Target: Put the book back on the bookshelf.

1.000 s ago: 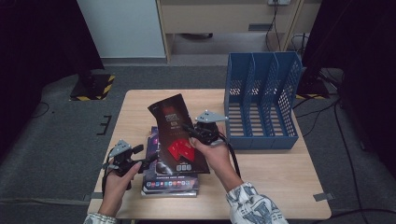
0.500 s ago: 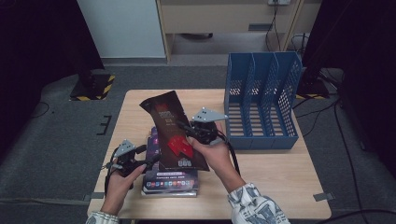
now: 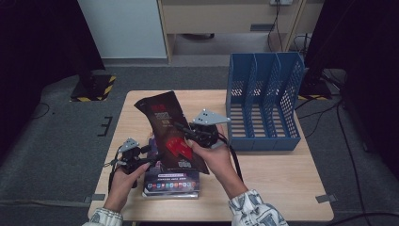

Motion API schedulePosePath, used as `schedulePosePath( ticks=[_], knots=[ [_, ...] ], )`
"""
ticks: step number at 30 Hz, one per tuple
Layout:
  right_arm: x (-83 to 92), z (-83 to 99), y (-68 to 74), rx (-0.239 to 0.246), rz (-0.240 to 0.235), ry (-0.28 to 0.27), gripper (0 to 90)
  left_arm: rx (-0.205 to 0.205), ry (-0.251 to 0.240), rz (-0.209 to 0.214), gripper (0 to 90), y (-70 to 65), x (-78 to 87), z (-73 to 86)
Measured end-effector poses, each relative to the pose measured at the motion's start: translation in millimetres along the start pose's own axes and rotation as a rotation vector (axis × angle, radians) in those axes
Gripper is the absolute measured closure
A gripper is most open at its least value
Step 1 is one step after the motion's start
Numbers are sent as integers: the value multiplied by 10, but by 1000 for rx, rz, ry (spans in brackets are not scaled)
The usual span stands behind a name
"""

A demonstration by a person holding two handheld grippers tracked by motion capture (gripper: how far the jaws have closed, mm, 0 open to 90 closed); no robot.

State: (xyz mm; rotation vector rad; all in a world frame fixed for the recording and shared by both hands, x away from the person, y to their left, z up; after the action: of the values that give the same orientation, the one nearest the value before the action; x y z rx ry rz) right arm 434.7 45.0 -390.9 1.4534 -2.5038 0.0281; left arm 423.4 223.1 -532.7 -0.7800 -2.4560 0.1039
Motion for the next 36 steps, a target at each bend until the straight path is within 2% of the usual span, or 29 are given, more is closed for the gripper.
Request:
schedulePosePath(
  ticks=[4,9,15,20,24,30,34,36],
  knots=[
    [-3,-24,-2,5,-9,-5,866,-32,25,24,219,-55,-44,19],
    [5,-38,-5,-13,-19,-20,867,-15,38,45,207,-66,-69,27],
    [33,-98,27,-19,-38,-43,867,-7,28,77,235,-67,-82,19],
    [17,-146,66,-9,-60,-44,867,-59,27,102,187,-137,-112,8],
    [37,-156,114,1,-77,-46,868,-33,-1,127,164,-157,-123,-35],
    [39,-146,94,-1,-79,-40,868,-11,-7,158,178,-142,-161,-32],
    [25,-132,88,-2,-89,-33,868,12,-20,197,254,-137,-160,-44],
    [16,-125,88,0,-91,-31,867,5,-21,204,323,-140,-160,-44]
  ],
)
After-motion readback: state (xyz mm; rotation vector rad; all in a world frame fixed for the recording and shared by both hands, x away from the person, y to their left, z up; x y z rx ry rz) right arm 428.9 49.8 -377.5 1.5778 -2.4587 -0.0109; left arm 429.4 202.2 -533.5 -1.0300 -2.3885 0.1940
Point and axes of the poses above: each handheld gripper's, and its own axes: x roughly backward along the jaws, z roughly out of its underside, y roughly to its left, the point moved 7 cm from there along -x, roughly forward along the jaws, and after that the axes turned 4 degrees about -z, right-handed, at the moved point
